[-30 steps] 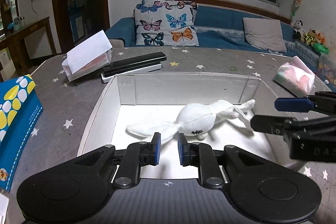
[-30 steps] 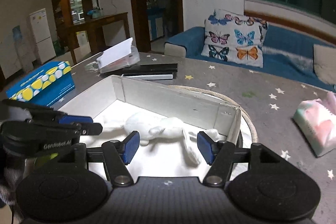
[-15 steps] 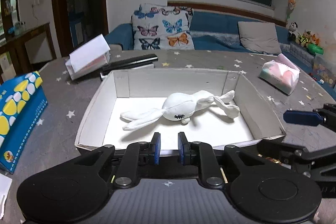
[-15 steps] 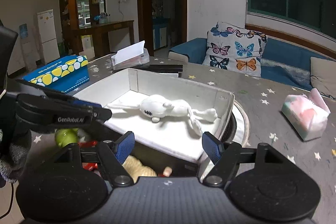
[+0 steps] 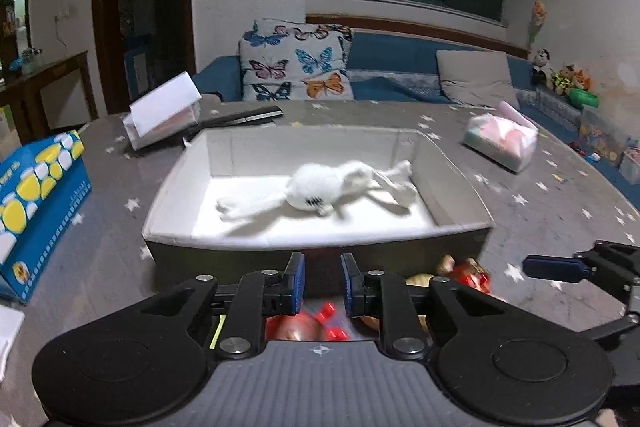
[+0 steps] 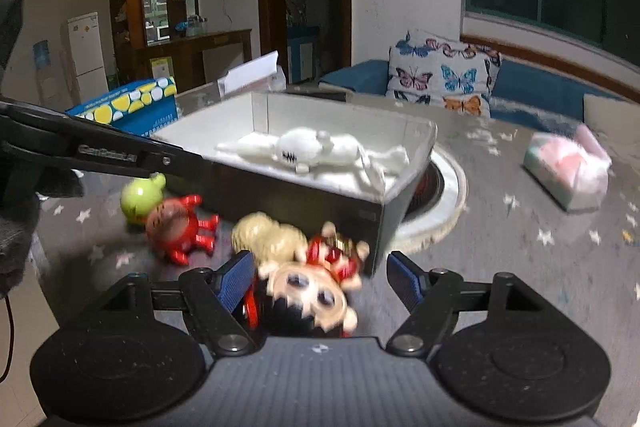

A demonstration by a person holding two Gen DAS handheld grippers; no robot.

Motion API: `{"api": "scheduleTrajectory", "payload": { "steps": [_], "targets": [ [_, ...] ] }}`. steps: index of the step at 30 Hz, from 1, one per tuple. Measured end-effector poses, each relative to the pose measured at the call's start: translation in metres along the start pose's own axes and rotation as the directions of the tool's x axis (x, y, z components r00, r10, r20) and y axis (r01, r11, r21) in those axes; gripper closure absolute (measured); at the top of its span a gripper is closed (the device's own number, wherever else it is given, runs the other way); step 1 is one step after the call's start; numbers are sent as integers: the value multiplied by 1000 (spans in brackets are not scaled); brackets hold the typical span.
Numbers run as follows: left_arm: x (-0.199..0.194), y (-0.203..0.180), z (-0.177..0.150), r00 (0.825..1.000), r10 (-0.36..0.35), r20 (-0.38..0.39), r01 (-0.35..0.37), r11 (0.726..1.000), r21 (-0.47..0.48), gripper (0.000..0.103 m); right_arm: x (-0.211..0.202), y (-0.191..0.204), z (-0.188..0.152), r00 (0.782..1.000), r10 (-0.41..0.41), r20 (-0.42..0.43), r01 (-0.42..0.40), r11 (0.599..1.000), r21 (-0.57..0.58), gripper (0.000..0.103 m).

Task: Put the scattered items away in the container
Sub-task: 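Grasp the cartoon boy figure with the right tool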

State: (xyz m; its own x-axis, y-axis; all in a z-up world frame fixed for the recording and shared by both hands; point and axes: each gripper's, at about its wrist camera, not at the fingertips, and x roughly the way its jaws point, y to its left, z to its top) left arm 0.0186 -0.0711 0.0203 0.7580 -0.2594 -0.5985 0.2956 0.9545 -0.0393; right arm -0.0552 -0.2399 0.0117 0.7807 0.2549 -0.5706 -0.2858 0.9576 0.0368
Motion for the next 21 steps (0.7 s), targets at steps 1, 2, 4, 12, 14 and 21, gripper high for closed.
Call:
{"api": "scheduleTrajectory", "payload": {
  "steps": [1, 2, 4, 12, 14, 21],
  "targets": [
    [-1, -2, -3, 1000, -8, -6, 8, 1000, -1, 82, 0, -2, -3, 1000, 2, -3, -2, 1000, 9, 27],
    [-1, -4, -6, 1000, -18, -12, 18, 1000, -2, 82, -1, -3, -6, 1000, 6, -3, -6, 1000, 19, 27],
    [-2, -8, -11, 999, -34, -23, 34, 999, 0, 82, -3, -6, -8, 1000, 12, 1, -12, 999, 34, 27],
    [-2, -23, -20, 990, -127, -54, 127, 992, 6, 82, -12, -6, -14, 999, 43, 5, -43, 998, 38, 27],
    [-1, -25, -20, 986, -153, -62, 154, 988, 5, 82, -12, -7, -14, 998, 55, 2, -55, 998, 42, 27],
    [3, -32, -16, 961, -262, -90, 261, 965, -27, 82, -6, -15, -17, 992, 122, -25, -120, 989, 90, 27]
  ]
}}
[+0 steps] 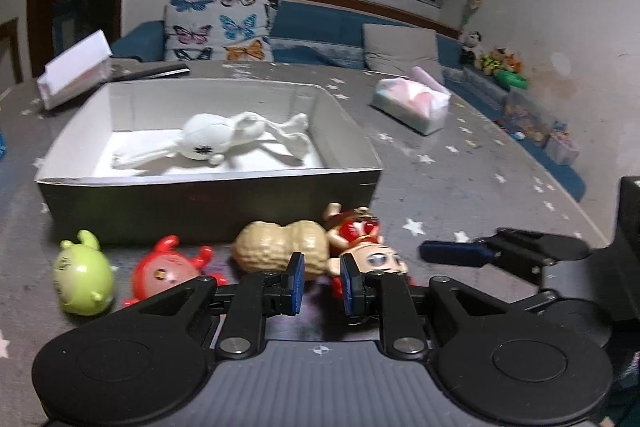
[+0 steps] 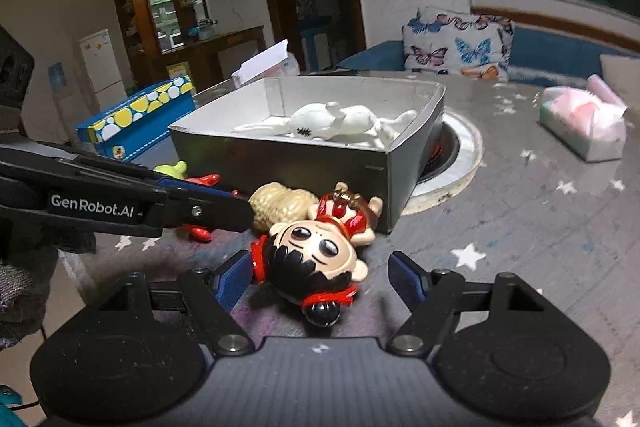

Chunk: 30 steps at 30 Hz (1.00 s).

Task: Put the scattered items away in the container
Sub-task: 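Grasp the cartoon boy figure with the right tool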

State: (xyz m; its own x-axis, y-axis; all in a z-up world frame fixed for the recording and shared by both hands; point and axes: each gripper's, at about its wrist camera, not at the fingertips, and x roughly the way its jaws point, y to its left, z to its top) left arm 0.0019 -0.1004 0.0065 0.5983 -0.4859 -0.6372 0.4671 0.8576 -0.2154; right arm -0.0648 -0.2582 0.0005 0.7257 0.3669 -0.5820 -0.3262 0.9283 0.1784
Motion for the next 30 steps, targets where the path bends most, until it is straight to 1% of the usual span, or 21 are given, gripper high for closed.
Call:
{"api": "scheduleTrajectory", "payload": {
  "steps": [8, 13, 14, 16, 19, 20, 22, 26, 29, 30],
  "targets": [
    [11, 7, 2, 996, -76, -51, 74, 996, -53, 82, 13, -5, -5, 998, 52, -31, -50, 998, 41, 27],
    [15, 16, 3, 992, -112, -58, 106, 989, -99, 82, 17, -2, -4, 996, 80, -30, -79, 996, 49, 28],
    [15, 19, 3, 991, -120, -59, 113, 988, -108, 82, 17, -2, -4, 996, 85, -30, -83, 995, 53, 30],
    [16, 23, 3, 990, -132, -58, 124, 985, -124, 82, 18, -2, -4, 996, 90, -28, -88, 994, 64, 31],
    [17, 29, 1, 987, -153, -52, 144, 979, -144, 80, 17, -8, -3, 994, 106, -23, -103, 989, 107, 35],
    [18, 31, 1, 986, -155, -54, 146, 978, -151, 79, 17, -12, -3, 993, 114, -22, -111, 985, 130, 38],
    [21, 34, 0, 985, -161, -60, 148, 974, -170, 77, 17, -17, -3, 991, 129, -21, -124, 979, 162, 39],
    [24, 41, 0, 979, -192, -63, 175, 963, -203, 76, 19, -18, -2, 991, 134, -23, -128, 977, 171, 39],
    [26, 44, 1, 977, -201, -70, 182, 960, -214, 71, 20, -18, -2, 991, 134, -23, -128, 976, 175, 38],
    [27, 46, 1, 975, -208, -75, 187, 957, -220, 71, 20, -18, -2, 991, 135, -23, -129, 976, 175, 38]
  ]
}}
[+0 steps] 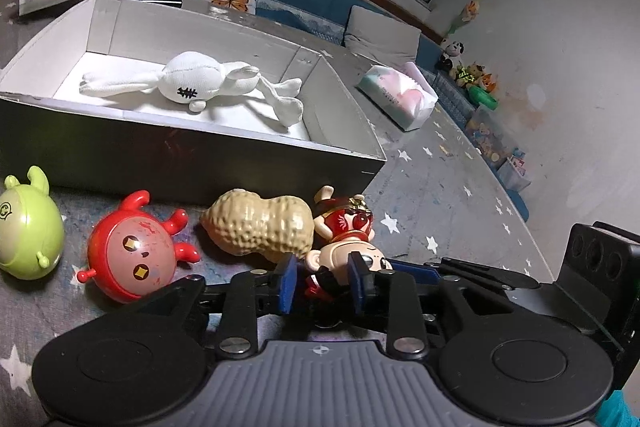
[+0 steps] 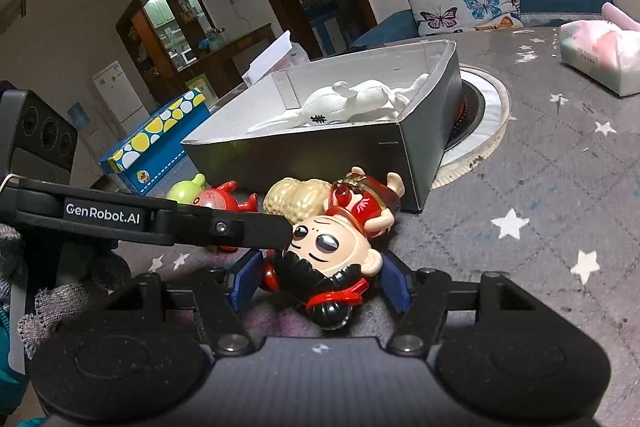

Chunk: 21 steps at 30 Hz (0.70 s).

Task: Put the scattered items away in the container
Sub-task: 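Grasp the cartoon boy figure with the right tool, then lift the figure into the white box and open the right tool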

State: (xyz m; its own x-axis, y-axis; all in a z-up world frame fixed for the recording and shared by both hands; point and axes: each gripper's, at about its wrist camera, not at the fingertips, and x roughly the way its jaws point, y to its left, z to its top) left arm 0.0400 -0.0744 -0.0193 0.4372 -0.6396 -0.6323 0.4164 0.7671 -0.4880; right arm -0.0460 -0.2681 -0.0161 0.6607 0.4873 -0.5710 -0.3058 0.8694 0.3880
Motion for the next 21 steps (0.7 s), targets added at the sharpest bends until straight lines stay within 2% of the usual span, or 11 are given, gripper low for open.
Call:
{"api": "scheduleTrajectory", "payload": {
  "steps": [8, 12, 19, 21],
  "targets": [
    [2, 4, 6, 996, -70, -62, 68, 997, -26, 71, -1, 1, -2, 1000, 6, -12, -6, 1000, -9, 38],
    [4, 3, 8, 994, -76, -73, 76, 997, -11, 68, -1, 0, -3, 1000, 12, -17, -12, 1000, -9, 37],
    [12, 11, 10, 990, -116, -85, 111, 992, -64, 64, 0, -1, -4, 1000, 18, -21, -18, 1000, -15, 37],
    [15, 14, 11, 986, -134, -95, 126, 989, -82, 60, 0, -1, -4, 1000, 18, -22, -19, 1000, -17, 38]
  ]
}}
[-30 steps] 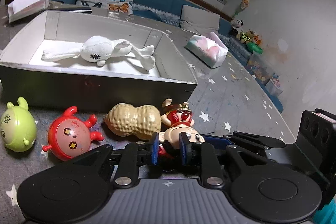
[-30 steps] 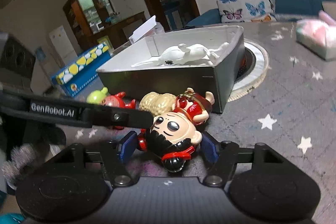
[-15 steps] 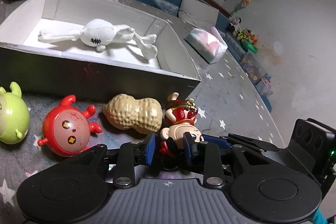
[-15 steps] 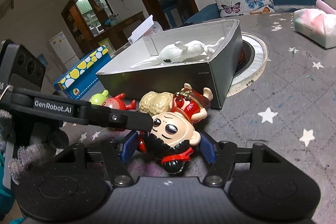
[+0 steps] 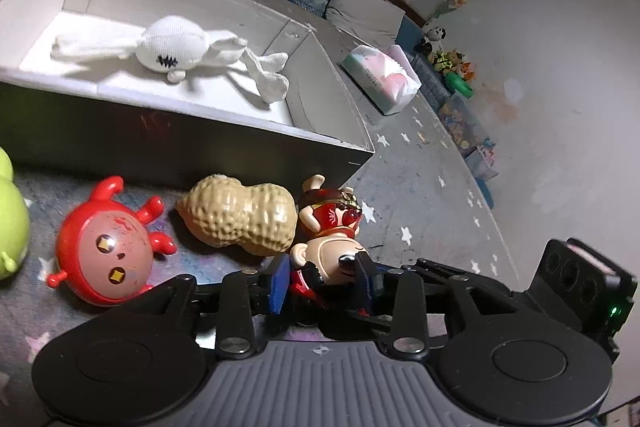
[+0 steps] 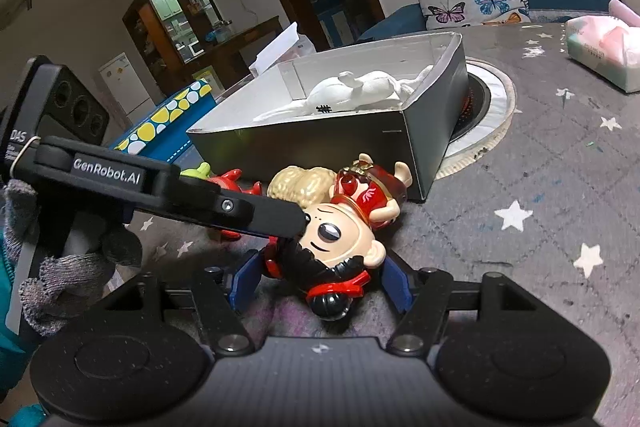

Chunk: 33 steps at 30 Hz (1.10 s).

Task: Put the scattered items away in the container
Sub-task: 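Lift the figure into the white box and open the right tool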

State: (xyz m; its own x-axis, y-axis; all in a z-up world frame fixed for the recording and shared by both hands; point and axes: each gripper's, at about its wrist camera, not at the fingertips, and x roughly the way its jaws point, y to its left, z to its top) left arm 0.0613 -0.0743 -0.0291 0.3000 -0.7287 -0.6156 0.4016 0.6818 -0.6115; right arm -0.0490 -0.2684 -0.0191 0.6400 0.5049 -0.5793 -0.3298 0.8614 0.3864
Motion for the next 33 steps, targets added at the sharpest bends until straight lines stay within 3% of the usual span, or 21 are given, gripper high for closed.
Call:
{"api": "scheduleTrajectory", "payload": {
  "steps": [12, 18, 26, 33],
  "targets": [
    [-4, -8, -8, 1000, 7, 19, -8, 1000, 30, 59, -7, 5, -1, 1000, -11, 14, 11, 1000, -2, 42],
    [-25, -28, -6, 997, -17, 82, 10, 997, 81, 59, -28, 21, 9, 997, -30, 68, 34, 998, -54, 42],
    [-46, -46, 33, 973, -25, 231, -5, 992, 129, 58, -31, 27, 62, 987, -28, 159, 51, 988, -147, 42],
    [-28, -22, 84, 964, -5, 266, -20, 996, 91, 58, 7, 5, 113, 987, -32, 159, 56, 987, -151, 42]
  ]
}}
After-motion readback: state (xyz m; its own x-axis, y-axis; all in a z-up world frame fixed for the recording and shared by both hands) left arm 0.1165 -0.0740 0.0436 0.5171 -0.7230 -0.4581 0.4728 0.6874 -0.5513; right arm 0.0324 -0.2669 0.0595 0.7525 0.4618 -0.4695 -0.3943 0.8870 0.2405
